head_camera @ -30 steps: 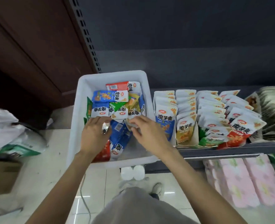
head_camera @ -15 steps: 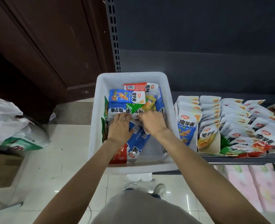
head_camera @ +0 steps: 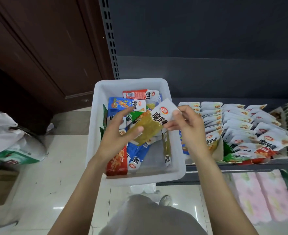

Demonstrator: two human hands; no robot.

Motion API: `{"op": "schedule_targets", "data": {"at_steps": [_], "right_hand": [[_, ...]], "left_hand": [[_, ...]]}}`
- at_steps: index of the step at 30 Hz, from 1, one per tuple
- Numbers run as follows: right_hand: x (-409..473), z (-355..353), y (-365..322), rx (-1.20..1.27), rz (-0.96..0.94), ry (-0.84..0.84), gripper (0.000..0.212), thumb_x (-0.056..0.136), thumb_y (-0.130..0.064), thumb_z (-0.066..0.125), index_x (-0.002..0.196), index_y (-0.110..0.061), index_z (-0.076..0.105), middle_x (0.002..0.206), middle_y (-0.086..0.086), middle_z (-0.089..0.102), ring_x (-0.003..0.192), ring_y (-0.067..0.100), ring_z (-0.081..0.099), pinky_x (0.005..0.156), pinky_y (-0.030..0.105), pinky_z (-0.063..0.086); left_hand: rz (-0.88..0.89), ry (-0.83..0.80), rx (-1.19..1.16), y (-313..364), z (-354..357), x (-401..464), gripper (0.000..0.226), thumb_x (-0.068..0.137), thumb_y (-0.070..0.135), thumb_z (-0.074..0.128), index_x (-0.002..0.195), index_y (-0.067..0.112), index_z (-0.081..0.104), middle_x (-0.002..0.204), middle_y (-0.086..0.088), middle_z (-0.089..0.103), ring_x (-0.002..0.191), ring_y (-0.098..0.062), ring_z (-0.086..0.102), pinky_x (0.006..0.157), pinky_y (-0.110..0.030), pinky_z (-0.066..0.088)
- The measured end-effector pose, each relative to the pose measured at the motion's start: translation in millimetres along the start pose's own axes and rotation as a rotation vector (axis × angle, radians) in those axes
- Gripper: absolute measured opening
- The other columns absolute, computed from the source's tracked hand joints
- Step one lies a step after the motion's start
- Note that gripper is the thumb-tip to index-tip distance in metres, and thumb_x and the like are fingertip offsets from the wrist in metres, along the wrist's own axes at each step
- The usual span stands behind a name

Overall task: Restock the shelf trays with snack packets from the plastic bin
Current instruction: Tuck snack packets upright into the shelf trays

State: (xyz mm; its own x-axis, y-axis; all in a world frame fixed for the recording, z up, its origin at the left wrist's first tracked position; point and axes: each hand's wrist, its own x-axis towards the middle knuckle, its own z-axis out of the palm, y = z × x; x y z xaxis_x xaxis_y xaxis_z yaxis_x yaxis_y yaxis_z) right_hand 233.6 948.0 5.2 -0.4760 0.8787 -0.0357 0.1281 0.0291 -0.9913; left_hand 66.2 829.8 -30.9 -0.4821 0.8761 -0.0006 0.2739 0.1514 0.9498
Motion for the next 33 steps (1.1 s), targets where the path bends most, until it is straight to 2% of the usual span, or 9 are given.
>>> {"op": "schedule_targets", "data": {"at_steps": [2, 4, 7, 11, 17, 23, 26, 30, 33], "right_hand": [[-2, -6, -7, 0.096, 0.025, 0.01, 0.01, 0.098, -0.013, 0.049, 0.094, -0.009, 0.057, 0.085, 0.016, 0.069, 0.068, 0.019, 0.07, 0.062, 0.025, 0.056], [-5, -9, -11, 0.227, 0.073, 0.047, 0.015, 0.097, -0.017, 0.05, 0.11, -0.009, 0.054, 0.101, 0.014, 0.067, 0.078, 0.021, 0.071, 0.068, 0.026, 0.056], [-14, -21, -10, 0.385, 0.222, 0.091, 0.038, 0.089, -0.037, 0.055, 0.123, -0.021, 0.052, 0.11, -0.001, 0.066, 0.089, 0.013, 0.07, 0.075, 0.03, 0.057], [-24, -47, 2, 0.086, 0.223, 0.11, 0.059, 0.083, -0.021, 0.07, 0.136, -0.023, 0.046, 0.113, -0.005, 0.067, 0.1, 0.008, 0.066, 0.079, 0.026, 0.055], [-51, -98, 0, -0.049, 0.027, 0.262, 0.021, 0.084, -0.009, 0.069, 0.1, -0.023, 0.068, 0.093, -0.006, 0.074, 0.091, 0.013, 0.069, 0.082, 0.036, 0.057], [-73, -173, -10, -0.104, -0.131, 0.582, 0.013, 0.092, -0.015, 0.061, 0.101, -0.025, 0.063, 0.092, -0.01, 0.071, 0.09, 0.011, 0.067, 0.08, 0.034, 0.055], [-72, -192, -11, -0.274, -0.172, 0.471, 0.012, 0.094, -0.019, 0.059, 0.1, -0.029, 0.061, 0.089, -0.016, 0.07, 0.087, 0.007, 0.065, 0.077, 0.026, 0.052], [-57, -190, -7, -0.668, -0.312, 0.201, 0.017, 0.092, -0.018, 0.058, 0.107, -0.014, 0.063, 0.096, -0.009, 0.065, 0.09, 0.003, 0.057, 0.078, 0.009, 0.041], [-34, -174, 5, -0.837, -0.375, -0.028, 0.02, 0.091, -0.009, 0.059, 0.11, -0.014, 0.064, 0.104, -0.002, 0.068, 0.095, 0.011, 0.062, 0.081, 0.023, 0.048]], "left_hand": [[0.066, -0.07, 0.042, 9, 4, -2, 0.05, 0.076, 0.036, 0.075, 0.122, 0.027, 0.056, 0.112, 0.025, 0.059, 0.104, 0.014, 0.053, 0.082, -0.003, 0.041], [0.231, 0.065, 0.196, 16, 14, -2, 0.034, 0.078, 0.02, 0.075, 0.11, 0.017, 0.064, 0.097, 0.025, 0.062, 0.091, 0.016, 0.055, 0.075, -0.002, 0.043], [0.668, 0.239, 0.473, 12, 25, 1, 0.029, 0.08, 0.014, 0.071, 0.107, 0.022, 0.065, 0.101, 0.011, 0.062, 0.092, -0.001, 0.056, 0.079, -0.014, 0.045], [0.916, 0.179, 0.549, 9, 38, 7, 0.036, 0.081, 0.02, 0.071, 0.114, 0.03, 0.059, 0.114, 0.012, 0.057, 0.103, -0.017, 0.053, 0.084, -0.031, 0.041], [0.671, -0.372, 0.636, 16, 65, 2, 0.079, 0.074, 0.056, 0.062, 0.143, 0.039, 0.027, 0.154, 0.005, 0.02, 0.144, -0.017, 0.013, 0.116, -0.046, 0.011], [0.432, -0.238, 0.365, 30, 105, 7, 0.052, 0.085, 0.045, 0.058, 0.134, 0.034, 0.045, 0.134, 0.014, 0.047, 0.125, -0.002, 0.04, 0.102, -0.023, 0.034], [0.31, -0.194, 0.308, 35, 133, 16, 0.04, 0.087, 0.031, 0.064, 0.126, 0.029, 0.054, 0.115, 0.012, 0.062, 0.105, -0.002, 0.055, 0.088, -0.026, 0.046], [0.231, -0.217, 0.264, 38, 161, 24, 0.03, 0.086, 0.02, 0.067, 0.115, 0.02, 0.062, 0.1, 0.01, 0.065, 0.089, -0.003, 0.061, 0.08, -0.03, 0.054], [0.272, -0.201, 0.285, 33, 171, 29, 0.016, 0.085, 0.01, 0.067, 0.1, 0.015, 0.069, 0.085, 0.007, 0.066, 0.076, -0.01, 0.066, 0.072, -0.036, 0.057]]}}
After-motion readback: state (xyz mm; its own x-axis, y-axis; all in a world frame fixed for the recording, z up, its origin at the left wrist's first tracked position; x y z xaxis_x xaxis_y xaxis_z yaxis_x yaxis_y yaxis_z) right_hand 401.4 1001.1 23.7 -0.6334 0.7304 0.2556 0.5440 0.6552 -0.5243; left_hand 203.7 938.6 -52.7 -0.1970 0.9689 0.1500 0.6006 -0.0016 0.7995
